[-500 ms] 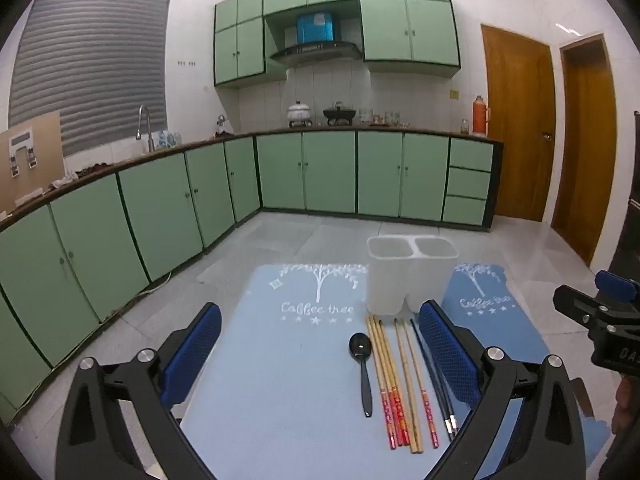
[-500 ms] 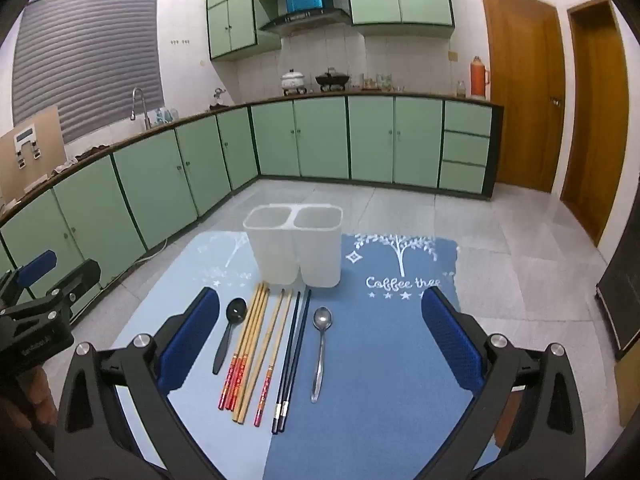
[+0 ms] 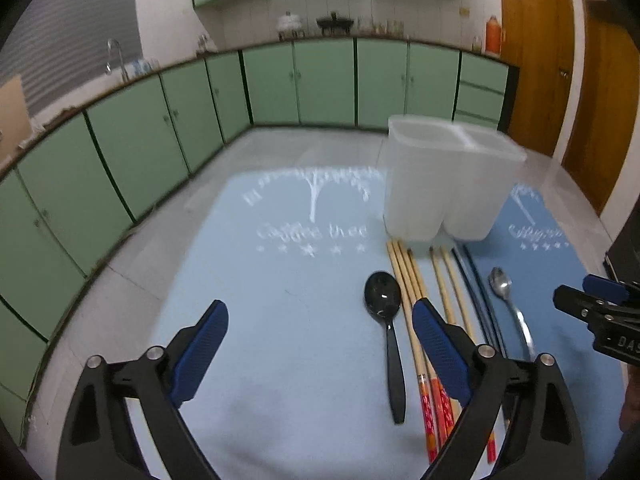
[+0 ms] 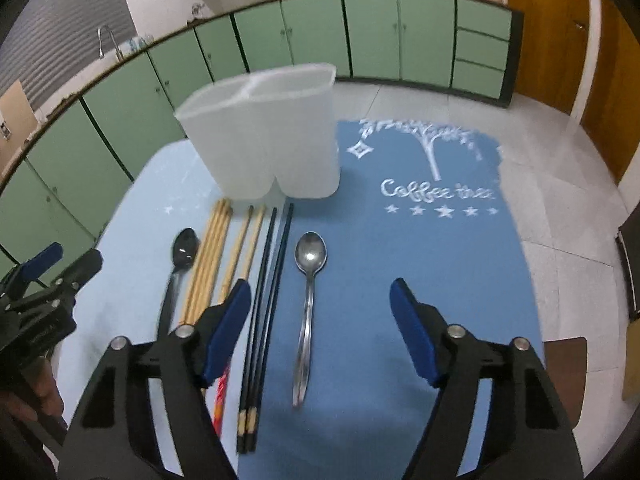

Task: Organize utensils
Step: 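Move both tools down toward the spoons beside the chopsticks, then grasp the silver spoon with the right tool while the left tool grasps the black spoon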

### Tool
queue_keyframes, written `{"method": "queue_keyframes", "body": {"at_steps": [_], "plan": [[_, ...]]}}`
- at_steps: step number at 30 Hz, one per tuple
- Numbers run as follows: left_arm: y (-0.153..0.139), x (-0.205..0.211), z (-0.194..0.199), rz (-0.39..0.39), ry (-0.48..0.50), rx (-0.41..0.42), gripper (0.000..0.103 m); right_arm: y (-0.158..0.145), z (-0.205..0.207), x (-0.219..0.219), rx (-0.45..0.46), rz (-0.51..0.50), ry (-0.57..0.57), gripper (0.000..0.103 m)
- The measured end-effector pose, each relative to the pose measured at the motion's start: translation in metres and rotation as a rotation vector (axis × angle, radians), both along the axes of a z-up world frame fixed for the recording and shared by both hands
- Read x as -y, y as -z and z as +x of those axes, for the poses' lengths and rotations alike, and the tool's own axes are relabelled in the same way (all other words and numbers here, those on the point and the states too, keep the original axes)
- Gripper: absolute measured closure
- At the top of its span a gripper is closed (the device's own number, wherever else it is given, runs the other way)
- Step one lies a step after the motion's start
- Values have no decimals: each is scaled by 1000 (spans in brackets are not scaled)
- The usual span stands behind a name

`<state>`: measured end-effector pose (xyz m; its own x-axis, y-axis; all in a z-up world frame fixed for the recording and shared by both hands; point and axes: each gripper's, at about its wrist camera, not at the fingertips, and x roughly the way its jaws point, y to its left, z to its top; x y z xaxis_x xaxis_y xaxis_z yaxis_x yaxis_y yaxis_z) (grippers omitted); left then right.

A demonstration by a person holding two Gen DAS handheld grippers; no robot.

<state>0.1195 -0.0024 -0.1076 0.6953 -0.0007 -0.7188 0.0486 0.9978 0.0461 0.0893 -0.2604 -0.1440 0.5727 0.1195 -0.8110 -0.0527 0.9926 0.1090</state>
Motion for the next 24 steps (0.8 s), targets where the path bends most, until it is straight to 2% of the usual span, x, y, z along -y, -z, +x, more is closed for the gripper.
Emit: {"method": "queue_keyframes", "body": {"at_steps": [3, 8, 13, 17, 21, 24], "plan": [[20, 4, 18, -23, 6, -76, 13, 14, 21, -3, -46, -11, -8, 45], [32, 10, 35, -49, 12, -107, 13, 36, 44, -7, -102, 16, -19, 53], [39, 15, 48, -39, 19, -114, 13, 48, 57, -11, -137, 10, -22, 60], [49, 16, 57, -38, 19, -122, 13, 51, 60, -18, -117, -34, -25, 61], [59, 16, 67, -20, 16, -127, 13, 52, 59, -23, -97, -67, -33, 73], [65, 19, 74, -34, 16, -135, 13, 51, 58, -21, -90, -69, -34, 75]]}}
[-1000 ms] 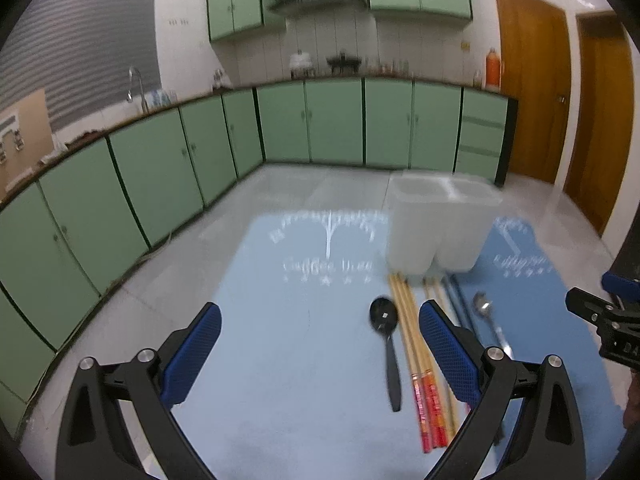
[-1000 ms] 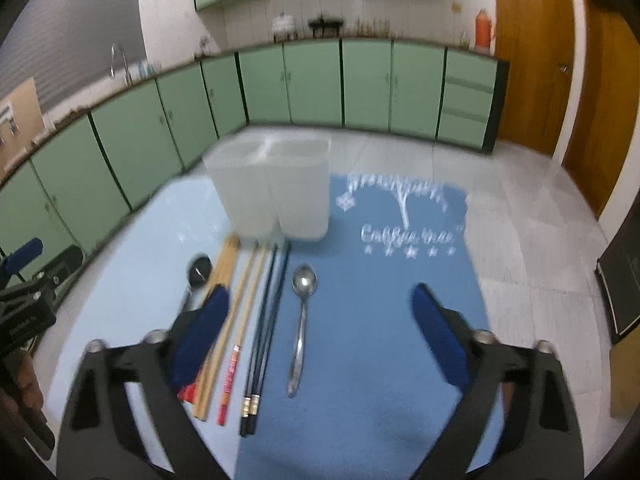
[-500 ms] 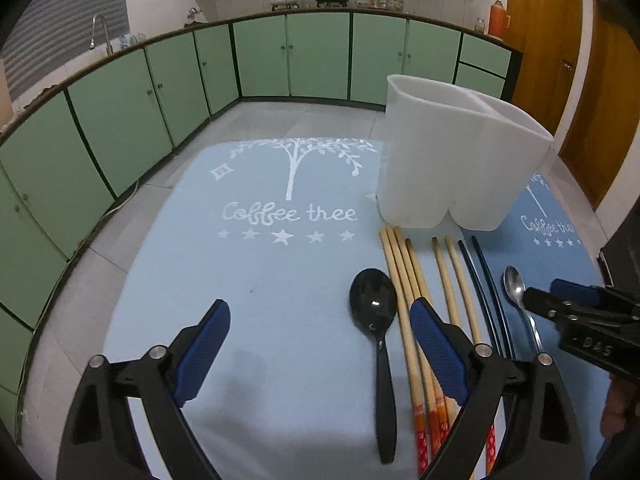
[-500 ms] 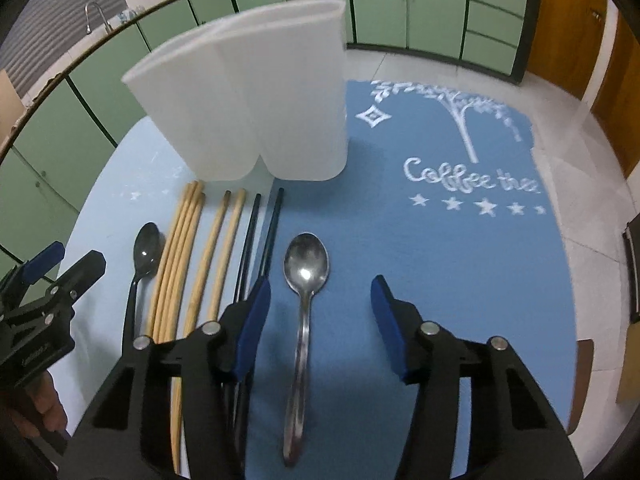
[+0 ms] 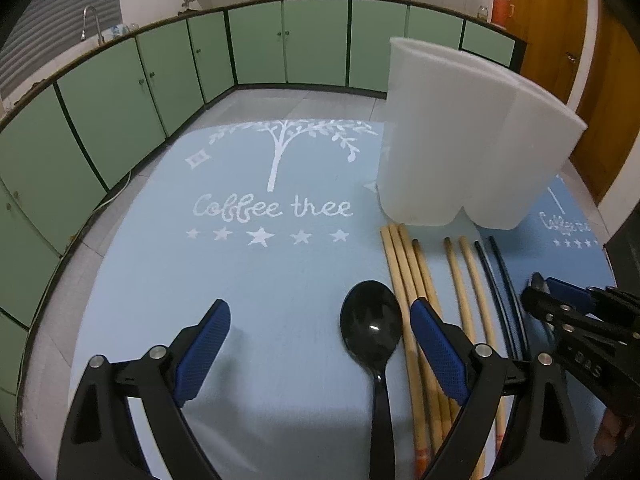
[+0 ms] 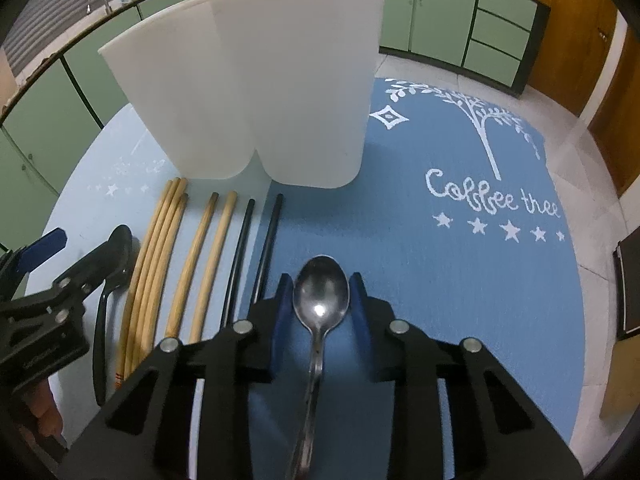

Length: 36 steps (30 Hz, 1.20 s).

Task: Organize utensils
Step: 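Grasp the silver spoon with the right tool while the left tool grasps the black spoon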

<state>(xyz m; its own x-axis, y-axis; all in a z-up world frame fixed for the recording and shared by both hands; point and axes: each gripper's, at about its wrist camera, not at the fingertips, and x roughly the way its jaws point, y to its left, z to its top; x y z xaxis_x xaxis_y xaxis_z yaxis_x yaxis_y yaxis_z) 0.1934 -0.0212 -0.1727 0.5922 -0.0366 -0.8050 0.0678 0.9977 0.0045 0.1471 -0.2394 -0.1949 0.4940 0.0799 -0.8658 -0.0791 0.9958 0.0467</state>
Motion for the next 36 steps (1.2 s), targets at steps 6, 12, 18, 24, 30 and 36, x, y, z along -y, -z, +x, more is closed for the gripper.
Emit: {"method": "queue_keyframes", "body": {"at_steps": [6, 12, 18, 24, 30, 36], "plan": [[17, -4, 12, 27, -7, -22, 13, 0, -1, 0, 10, 0, -1, 75], [22, -8, 11, 8, 3, -28, 15, -1, -4, -1, 5, -2, 1, 74], [22, -2, 11, 29, 12, -40, 14, -2, 2, 0, -16, 6, 8, 73], [21, -2, 10, 8, 6, -38, 20, -1, 4, 0, -14, -7, 0, 73], [17, -16, 4, -39, 61, -19, 49, -1, 2, 0, -11, -11, -1, 74], [11, -28, 3, -117, 93, -32, 53, -1, 0, -1, -10, -16, 5, 74]]}}
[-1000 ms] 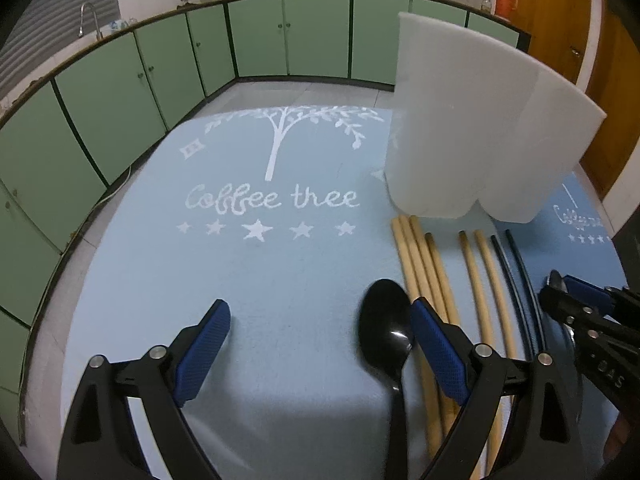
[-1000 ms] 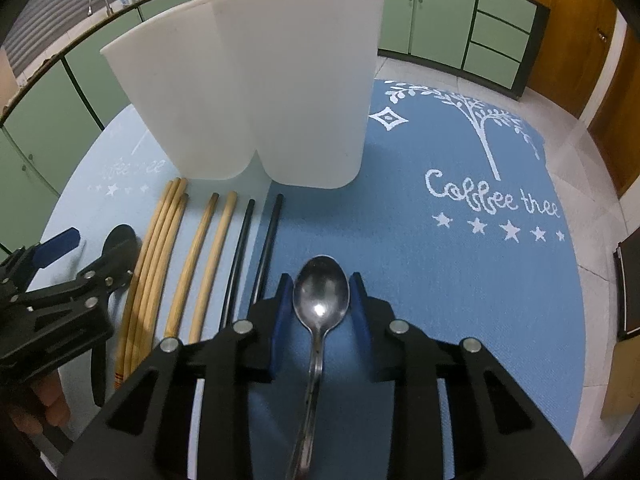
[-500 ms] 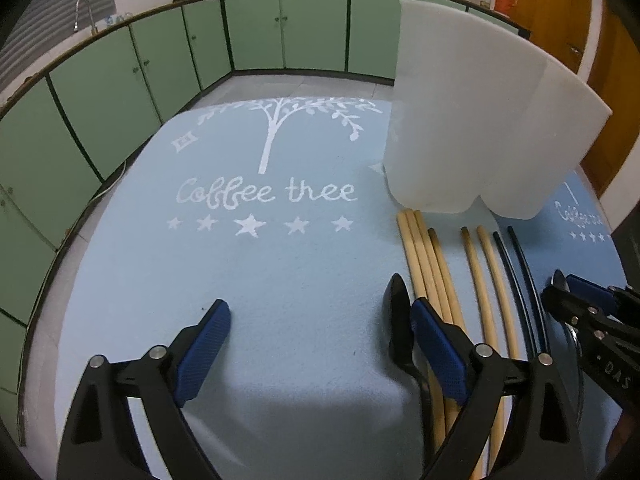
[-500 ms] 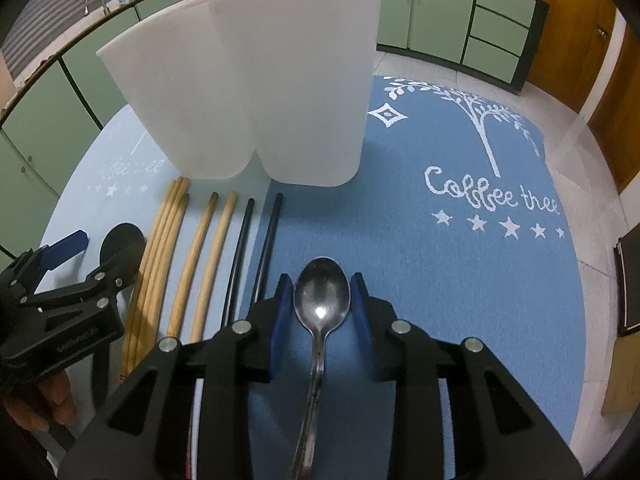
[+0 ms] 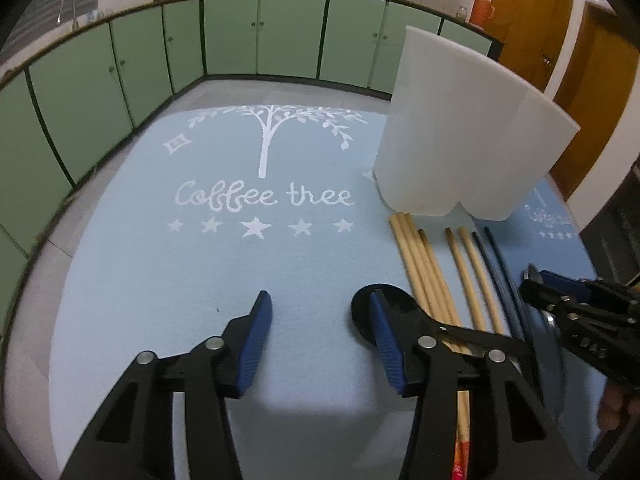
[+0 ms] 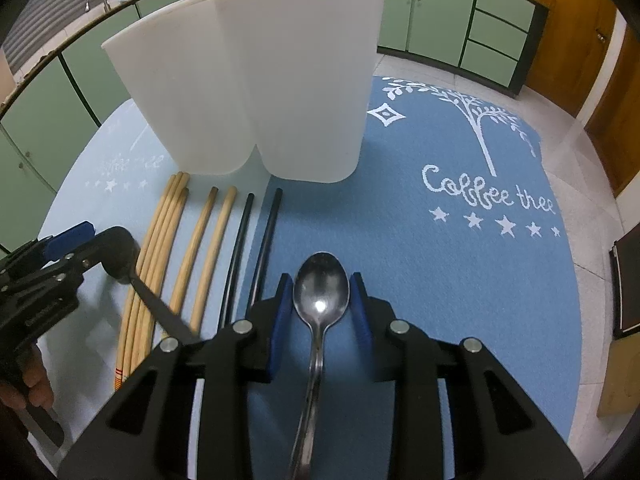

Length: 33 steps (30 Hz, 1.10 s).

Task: Organize utensils
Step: 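Grasp the silver spoon with the right tool while the left tool grasps the black spoon, then lift both spoons and carry them over the white utensil holder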

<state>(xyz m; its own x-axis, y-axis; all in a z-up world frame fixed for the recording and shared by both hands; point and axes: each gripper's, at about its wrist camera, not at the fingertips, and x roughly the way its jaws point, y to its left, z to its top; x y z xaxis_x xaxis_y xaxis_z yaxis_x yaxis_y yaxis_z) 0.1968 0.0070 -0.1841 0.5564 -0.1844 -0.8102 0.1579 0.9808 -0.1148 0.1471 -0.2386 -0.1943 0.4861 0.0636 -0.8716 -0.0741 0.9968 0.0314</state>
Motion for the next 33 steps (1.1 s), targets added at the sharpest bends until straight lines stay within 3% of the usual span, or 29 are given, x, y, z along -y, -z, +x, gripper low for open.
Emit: {"method": "queue_keyframes", "body": {"at_steps": [2, 5, 12, 18, 25, 33], "plan": [[-6, 4, -7, -40, 2, 6, 42, -1, -1, 2, -2, 11, 2, 74], [-9, 14, -15, -15, -1, 19, 28, -2, -4, 6, -4, 14, 2, 74], [4, 12, -6, -50, -28, -19, 27, -1, -5, 7, -1, 12, -7, 75], [2, 11, 1, -126, -38, -16, 44, -1, -5, 10, 2, 19, -12, 75], [2, 15, 5, -203, -6, -17, 96, -1, -6, 7, 5, 12, -20, 75], [-7, 18, 4, -245, 46, 25, 98, -2, -7, 7, 2, 14, -17, 75]]}}
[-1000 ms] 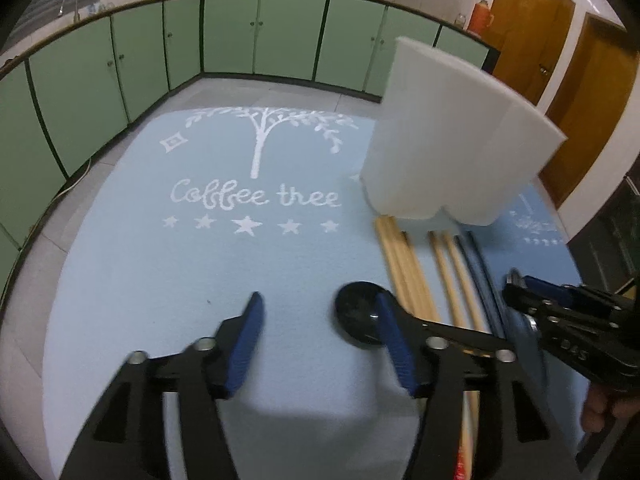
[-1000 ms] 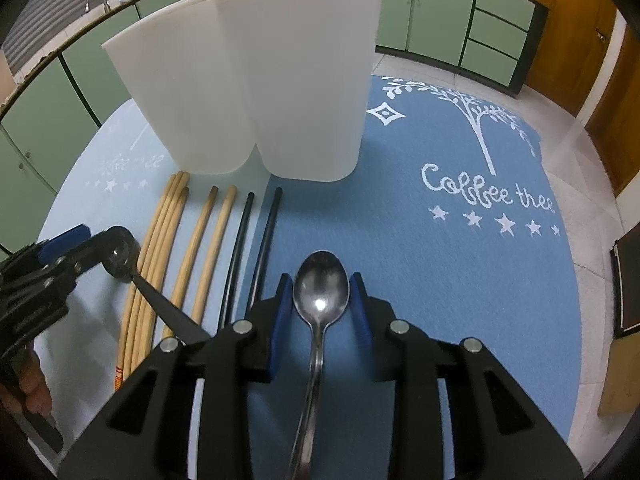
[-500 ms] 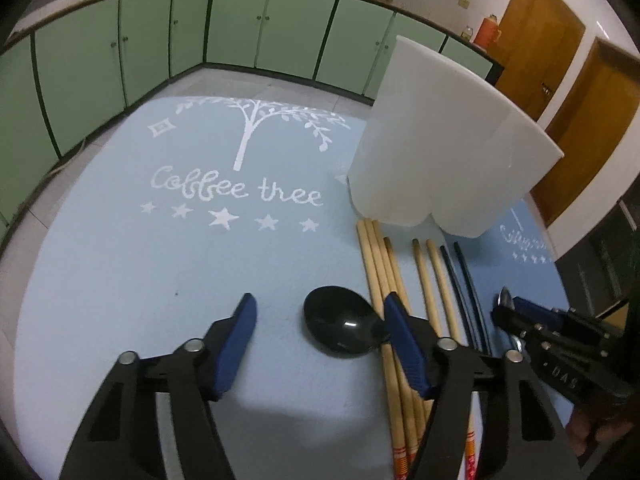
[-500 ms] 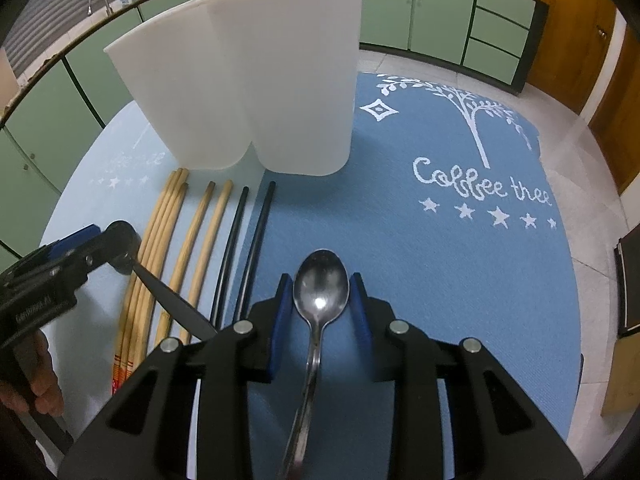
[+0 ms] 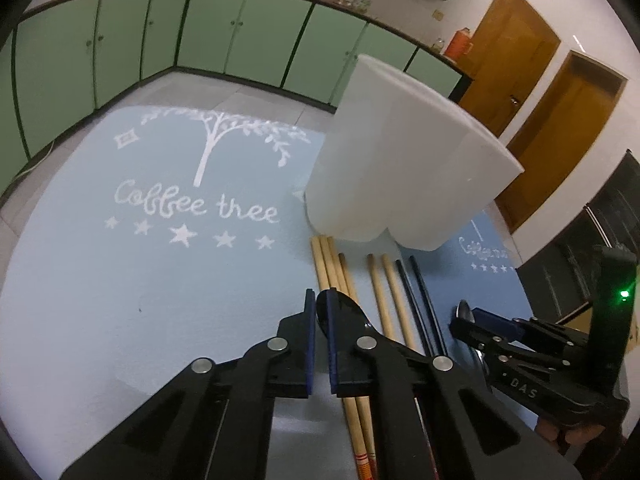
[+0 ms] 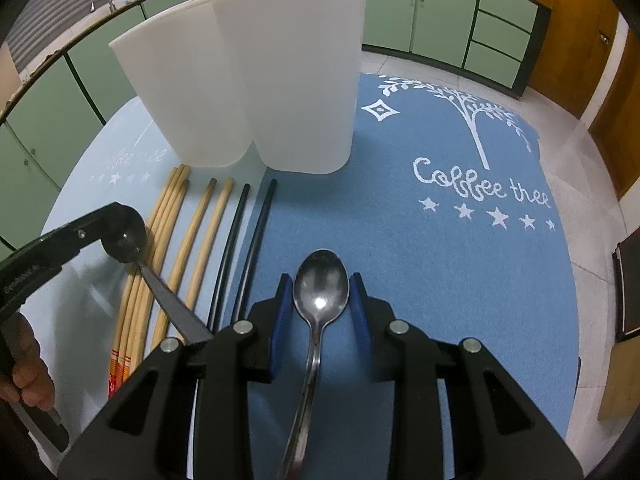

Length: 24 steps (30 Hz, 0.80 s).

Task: Organize utensils
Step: 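Lift both spoons and carry them over the white utensil holder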

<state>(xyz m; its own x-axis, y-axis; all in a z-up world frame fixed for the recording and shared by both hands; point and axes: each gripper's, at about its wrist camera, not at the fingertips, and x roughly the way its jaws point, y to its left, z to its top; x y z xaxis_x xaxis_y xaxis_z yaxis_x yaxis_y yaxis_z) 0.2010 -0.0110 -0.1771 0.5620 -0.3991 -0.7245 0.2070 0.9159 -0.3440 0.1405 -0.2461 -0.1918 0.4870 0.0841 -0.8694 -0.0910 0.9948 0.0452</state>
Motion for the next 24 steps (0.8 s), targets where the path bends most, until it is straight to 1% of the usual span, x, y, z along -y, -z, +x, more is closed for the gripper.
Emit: {"method": "queue_keyframes", "body": {"at_steps": [4, 8, 12, 16, 24], "plan": [[-12, -3, -3, 12, -10, 45, 98, -6, 0, 4, 17, 20, 4, 75], [-36, 1, -11, 67, -5, 158, 99, -19, -1, 10, 63, 38, 4, 75], [-58, 6, -17, 114, 13, 248, 99, -38, -4, 13, 137, 59, -6, 76], [-77, 13, -26, 145, 18, 324, 99, -59, -8, 19, 208, 108, -6, 76], [-115, 16, -36, 181, 0, 435, 99, -112, -5, 34, 367, 125, 4, 76]]}}
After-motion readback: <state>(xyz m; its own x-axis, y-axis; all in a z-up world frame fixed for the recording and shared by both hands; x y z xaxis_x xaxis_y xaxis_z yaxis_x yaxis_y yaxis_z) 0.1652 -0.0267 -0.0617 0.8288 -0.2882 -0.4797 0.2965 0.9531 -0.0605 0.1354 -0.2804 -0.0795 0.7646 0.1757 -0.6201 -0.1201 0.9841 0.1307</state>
